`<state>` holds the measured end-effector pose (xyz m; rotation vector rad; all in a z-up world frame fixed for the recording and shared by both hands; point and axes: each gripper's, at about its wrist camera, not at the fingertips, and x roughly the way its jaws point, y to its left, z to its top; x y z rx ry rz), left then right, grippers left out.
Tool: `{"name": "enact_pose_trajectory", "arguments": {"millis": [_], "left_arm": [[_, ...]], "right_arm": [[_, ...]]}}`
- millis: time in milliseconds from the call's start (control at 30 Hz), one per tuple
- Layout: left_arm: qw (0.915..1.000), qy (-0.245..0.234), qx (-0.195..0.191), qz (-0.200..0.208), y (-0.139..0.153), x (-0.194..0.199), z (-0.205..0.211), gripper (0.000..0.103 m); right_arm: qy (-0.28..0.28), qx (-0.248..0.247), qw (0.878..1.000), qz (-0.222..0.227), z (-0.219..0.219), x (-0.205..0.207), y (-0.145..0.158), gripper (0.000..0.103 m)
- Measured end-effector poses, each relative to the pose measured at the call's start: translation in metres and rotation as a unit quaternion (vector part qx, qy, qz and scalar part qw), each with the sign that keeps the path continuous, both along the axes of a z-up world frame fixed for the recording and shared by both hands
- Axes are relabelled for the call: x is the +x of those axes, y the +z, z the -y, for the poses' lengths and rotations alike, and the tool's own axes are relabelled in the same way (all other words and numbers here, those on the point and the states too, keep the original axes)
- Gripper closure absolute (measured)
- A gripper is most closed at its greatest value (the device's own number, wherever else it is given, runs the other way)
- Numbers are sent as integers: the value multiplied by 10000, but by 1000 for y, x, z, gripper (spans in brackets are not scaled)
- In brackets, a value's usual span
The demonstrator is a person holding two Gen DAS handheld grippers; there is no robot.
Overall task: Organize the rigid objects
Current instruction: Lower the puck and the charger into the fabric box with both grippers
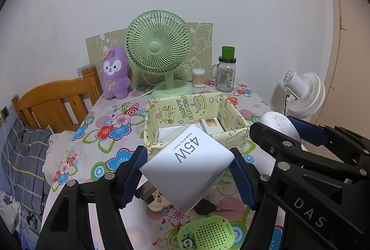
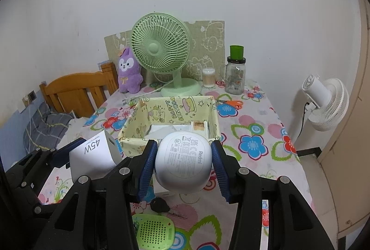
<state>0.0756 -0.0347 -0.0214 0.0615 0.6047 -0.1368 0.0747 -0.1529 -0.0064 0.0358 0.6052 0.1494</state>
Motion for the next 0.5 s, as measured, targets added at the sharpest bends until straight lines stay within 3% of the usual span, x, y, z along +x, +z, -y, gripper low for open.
{"name": "enact_pose_trajectory", "arguments": {"millis": [500], "left_arm": [[9999,-56,61,-119,-6,37,1,30]], "right_arm": [[-102,-47,9999,-107,-1,37,-7,52]]}}
